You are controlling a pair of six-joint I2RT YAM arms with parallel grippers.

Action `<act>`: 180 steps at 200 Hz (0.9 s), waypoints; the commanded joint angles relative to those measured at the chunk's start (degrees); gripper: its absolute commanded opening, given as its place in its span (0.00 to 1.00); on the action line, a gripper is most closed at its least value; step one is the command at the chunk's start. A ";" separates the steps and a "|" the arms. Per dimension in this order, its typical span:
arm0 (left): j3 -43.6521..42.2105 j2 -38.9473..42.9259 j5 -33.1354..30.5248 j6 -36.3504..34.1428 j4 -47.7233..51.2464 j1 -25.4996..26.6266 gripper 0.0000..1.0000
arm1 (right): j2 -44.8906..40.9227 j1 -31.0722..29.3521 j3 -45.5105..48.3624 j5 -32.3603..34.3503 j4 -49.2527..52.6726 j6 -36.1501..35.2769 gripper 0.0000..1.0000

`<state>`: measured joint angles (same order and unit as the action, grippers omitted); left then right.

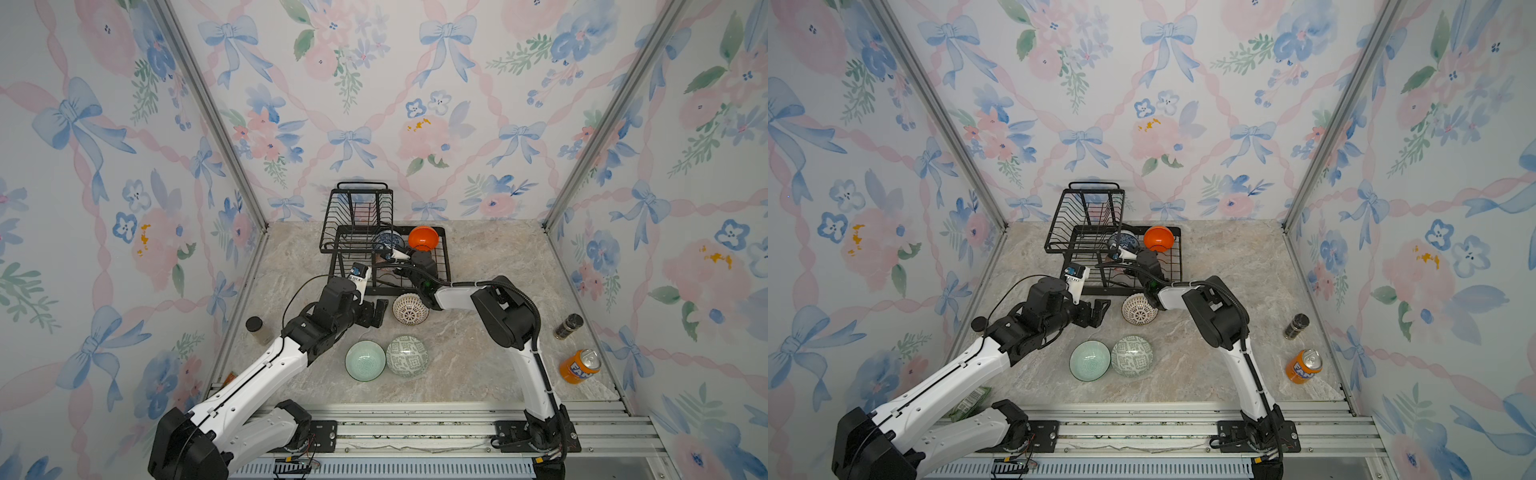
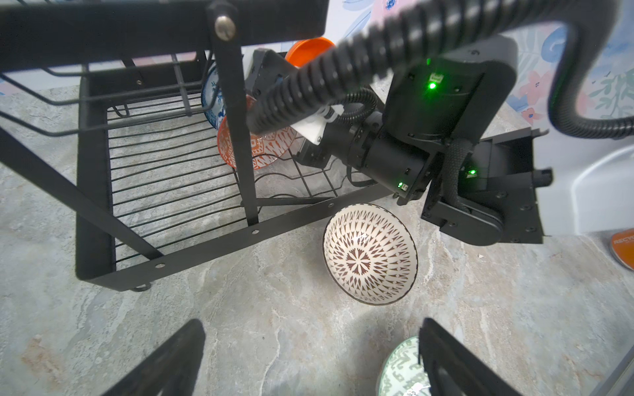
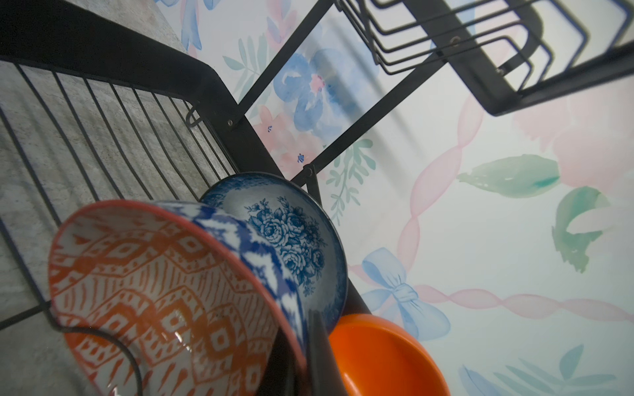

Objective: Load the bowls into the dish rack
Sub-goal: 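Lower the orange-patterned bowl upright into the slots beside the blue floral bowl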

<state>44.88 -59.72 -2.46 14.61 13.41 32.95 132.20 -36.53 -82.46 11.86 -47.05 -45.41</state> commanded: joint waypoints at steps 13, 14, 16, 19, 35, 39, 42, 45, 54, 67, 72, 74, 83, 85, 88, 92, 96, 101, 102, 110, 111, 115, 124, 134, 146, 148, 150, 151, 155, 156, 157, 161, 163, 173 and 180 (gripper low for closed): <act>-0.76 0.83 0.70 -0.11 0.17 -0.47 0.98 | -2.69 0.20 0.82 1.33 2.55 1.52 0.14; -0.76 0.83 0.75 -0.11 0.15 -0.45 0.98 | -2.72 0.17 0.81 1.37 2.52 1.54 0.15; -0.78 0.79 0.78 -0.11 0.18 -0.44 0.98 | -2.73 0.15 0.81 1.40 2.45 1.55 0.16; -0.76 0.68 0.79 -0.11 0.18 -0.43 0.98 | -2.74 0.19 0.84 1.46 2.48 1.55 0.17; -0.81 0.52 0.85 -0.02 0.13 -0.43 0.98 | -2.96 0.17 0.97 1.60 2.46 1.61 0.21; -0.76 0.49 0.86 -0.02 0.20 -0.43 0.98 | -3.00 0.15 0.94 1.63 2.48 1.64 0.22; -0.76 0.42 0.94 -0.02 0.17 -0.43 0.98 | -3.08 0.20 1.08 1.60 2.46 1.64 0.22; -0.76 0.40 0.96 -0.07 0.19 -0.41 0.98 | -3.15 0.19 1.07 1.58 2.38 1.70 0.23; -0.76 0.31 0.95 0.05 0.14 -0.42 0.98 | -3.35 0.16 1.16 1.52 2.40 1.72 0.25; -0.79 0.22 1.05 0.12 0.20 -0.43 0.98 | -3.76 0.23 1.41 1.59 2.22 1.76 0.27; -0.76 0.22 1.05 0.14 0.15 -0.43 0.98 | -3.92 0.22 1.55 1.57 2.15 1.75 0.28; -0.76 0.22 1.05 0.15 0.18 -0.43 0.98 | -4.04 0.25 1.58 1.61 2.14 1.78 0.29; -0.76 0.22 1.00 0.15 0.18 -0.43 0.98 | -4.42 0.24 1.83 1.54 2.05 1.93 0.32; -0.76 0.18 1.04 0.15 0.18 -0.43 0.98 | -4.52 0.24 1.88 1.58 2.07 1.98 0.33; -0.76 0.14 1.04 0.15 0.16 -0.43 0.98 | -4.69 0.24 1.98 1.59 2.13 1.94 0.34; -0.72 0.15 1.05 0.15 0.15 -0.43 0.98 | -4.89 0.24 2.12 1.58 2.13 2.06 0.36; -0.68 0.07 1.05 0.20 0.15 -0.41 0.98 | -5.12 0.24 2.27 1.59 2.07 2.07 0.38; -0.67 -0.02 1.09 0.18 0.18 -0.39 0.98 | -5.40 0.24 2.48 1.59 2.05 2.20 0.43; -0.67 -0.03 1.11 0.17 0.19 -0.36 0.98 | -5.48 0.24 2.52 1.55 2.05 2.23 0.44; -0.59 -0.13 1.13 0.23 0.18 -0.35 0.98 | -6.01 0.32 2.87 1.49 2.13 2.51 0.56; -0.59 -0.17 1.14 0.24 0.20 -0.34 0.98 | -6.09 0.32 2.93 1.49 2.13 2.56 0.57; -0.65 -0.21 1.11 0.24 0.21 -0.34 0.98 | -6.28 0.32 3.15 1.50 2.20 2.71 0.62; -0.63 -0.30 0.94 0.24 0.17 -0.34 0.98 | -7.04 0.43 3.69 1.56 2.36 3.31 0.74; -0.66 -0.22 0.88 0.32 0.09 -0.23 0.98 | -7.76 0.58 4.41 1.50 2.33 4.21 0.86; -0.69 -0.21 0.74 0.28 0.19 -0.20 0.98 | -8.71 0.68 5.34 1.59 2.14 5.01 0.95; -0.63 -0.26 0.71 0.29 0.14 -0.24 0.98 | -8.82 0.68 5.52 1.61 2.07 5.12 0.96; -0.66 -0.25 0.70 0.26 0.17 -0.18 0.98 | -8.98 0.68 5.67 1.71 1.99 5.17 0.97; -0.67 -0.23 0.70 0.29 0.19 -0.18 0.98 | -9.03 0.67 5.74 1.74 1.97 5.20 0.97; -0.60 -0.22 0.70 0.31 0.15 -0.15 0.98 | -9.26 0.67 6.02 1.72 1.96 5.33 0.99; -0.64 -0.26 0.70 0.27 0.18 -0.16 0.98 | -9.34 0.67 6.09 1.74 1.92 5.37 1.00; -0.61 -0.24 0.70 0.30 0.15 -0.16 0.98 | -9.38 0.67 6.13 1.75 1.89 5.39 1.00; -0.59 -0.26 0.70 0.33 0.08 -0.14 0.98 | -9.69 0.67 6.46 1.76 1.85 5.56 0.99; -0.59 -0.25 0.70 0.33 0.09 -0.16 0.98 | -9.79 0.67 6.61 1.83 1.87 5.56 0.98; -0.51 -0.30 0.56 0.33 0.11 -0.14 0.98 | -10.48 0.75 7.30 1.85 2.03 5.89 0.97; -0.50 -0.31 0.52 0.33 0.11 -0.14 0.98 | -11.00 0.77 7.70 1.79 2.27 6.28 0.97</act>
<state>44.88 -59.75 -2.07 14.63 13.41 32.95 124.79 -36.32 -76.55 13.15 -44.23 -41.93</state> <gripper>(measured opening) 0.980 0.971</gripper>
